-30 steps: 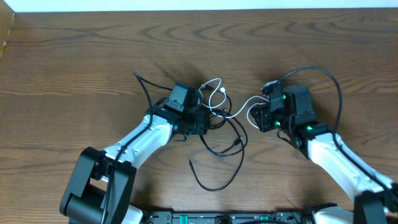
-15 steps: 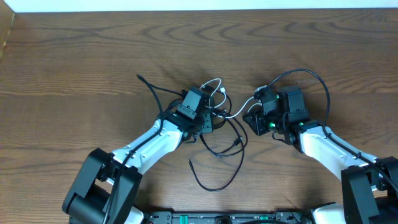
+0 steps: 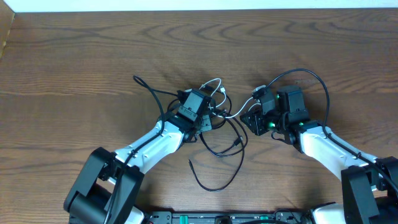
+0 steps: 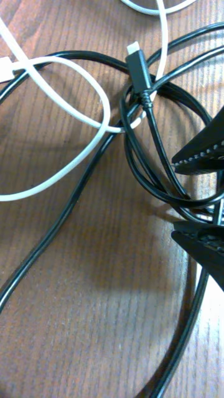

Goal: Untangle cables

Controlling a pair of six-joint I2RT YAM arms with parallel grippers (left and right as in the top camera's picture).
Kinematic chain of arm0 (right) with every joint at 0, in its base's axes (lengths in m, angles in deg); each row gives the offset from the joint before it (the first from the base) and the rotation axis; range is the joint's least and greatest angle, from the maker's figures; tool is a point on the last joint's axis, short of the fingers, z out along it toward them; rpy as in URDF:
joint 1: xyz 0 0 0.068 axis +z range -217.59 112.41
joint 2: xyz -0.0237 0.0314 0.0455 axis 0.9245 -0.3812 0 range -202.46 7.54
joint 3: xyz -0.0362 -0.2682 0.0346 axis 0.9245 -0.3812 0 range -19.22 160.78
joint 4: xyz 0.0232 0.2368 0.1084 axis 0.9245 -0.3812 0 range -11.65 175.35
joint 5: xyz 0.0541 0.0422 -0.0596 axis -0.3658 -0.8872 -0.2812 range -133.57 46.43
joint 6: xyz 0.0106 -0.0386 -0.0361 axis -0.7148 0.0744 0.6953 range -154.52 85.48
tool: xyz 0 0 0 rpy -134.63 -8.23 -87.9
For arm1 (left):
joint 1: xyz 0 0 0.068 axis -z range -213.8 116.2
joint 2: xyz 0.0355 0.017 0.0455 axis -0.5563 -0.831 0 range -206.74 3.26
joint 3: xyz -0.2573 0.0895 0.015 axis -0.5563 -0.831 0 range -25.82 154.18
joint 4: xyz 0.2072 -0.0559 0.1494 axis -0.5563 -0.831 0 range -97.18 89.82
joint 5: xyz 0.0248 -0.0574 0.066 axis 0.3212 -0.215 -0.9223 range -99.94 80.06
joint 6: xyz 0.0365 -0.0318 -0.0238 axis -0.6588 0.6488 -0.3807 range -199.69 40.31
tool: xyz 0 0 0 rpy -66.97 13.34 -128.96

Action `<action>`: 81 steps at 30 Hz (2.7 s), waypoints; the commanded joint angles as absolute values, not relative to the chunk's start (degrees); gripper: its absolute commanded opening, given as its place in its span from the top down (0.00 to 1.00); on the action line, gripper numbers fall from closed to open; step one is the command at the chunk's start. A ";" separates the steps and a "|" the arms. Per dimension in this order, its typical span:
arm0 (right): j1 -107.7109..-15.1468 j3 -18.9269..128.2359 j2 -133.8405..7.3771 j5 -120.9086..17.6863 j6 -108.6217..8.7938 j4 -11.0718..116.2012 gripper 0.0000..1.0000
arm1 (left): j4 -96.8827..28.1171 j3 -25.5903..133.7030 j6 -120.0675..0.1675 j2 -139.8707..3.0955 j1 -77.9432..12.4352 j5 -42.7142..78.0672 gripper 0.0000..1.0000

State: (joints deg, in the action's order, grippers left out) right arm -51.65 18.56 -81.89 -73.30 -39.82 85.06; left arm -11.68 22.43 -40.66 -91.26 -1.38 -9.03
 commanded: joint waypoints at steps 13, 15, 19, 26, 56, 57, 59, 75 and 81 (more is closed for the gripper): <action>-51.30 19.34 -82.04 -75.75 -38.70 85.80 0.61 | -9.06 22.01 -38.28 -96.77 1.29 -9.93 0.92; -51.30 19.34 -82.04 -75.93 -38.70 85.84 0.59 | -7.23 22.19 -45.32 -96.46 1.27 -6.43 0.92; -51.32 19.34 -82.04 -75.91 -38.68 85.84 0.54 | -7.47 23.46 -57.14 -93.82 1.27 -0.07 0.93; -51.32 19.34 -82.04 -75.91 -38.66 85.82 0.45 | -7.84 23.50 -64.49 -85.21 1.27 4.85 0.93; -48.00 19.24 -82.39 -45.39 -41.94 81.19 0.41 | -5.21 23.48 -63.11 -80.31 1.35 18.35 0.93; -48.02 19.24 -82.43 -40.34 -42.94 80.12 0.40 | -5.24 23.48 -63.11 -80.20 1.29 18.35 0.93; -48.09 19.24 -82.45 -36.69 -43.93 79.26 0.40 | -5.30 23.48 -63.11 -80.00 1.27 18.38 0.92; -48.09 19.24 -82.48 -35.38 -44.12 78.96 0.36 | -14.92 23.48 -63.00 -69.10 -1.05 0.96 0.93; -48.11 19.24 -82.48 -37.09 -44.12 79.31 0.36 | -22.53 23.48 -61.73 -68.88 -1.05 -9.21 0.93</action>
State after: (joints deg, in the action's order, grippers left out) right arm -48.00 18.56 -81.97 -37.44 -43.27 79.18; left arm -20.32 22.54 -62.80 -69.10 -0.70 0.39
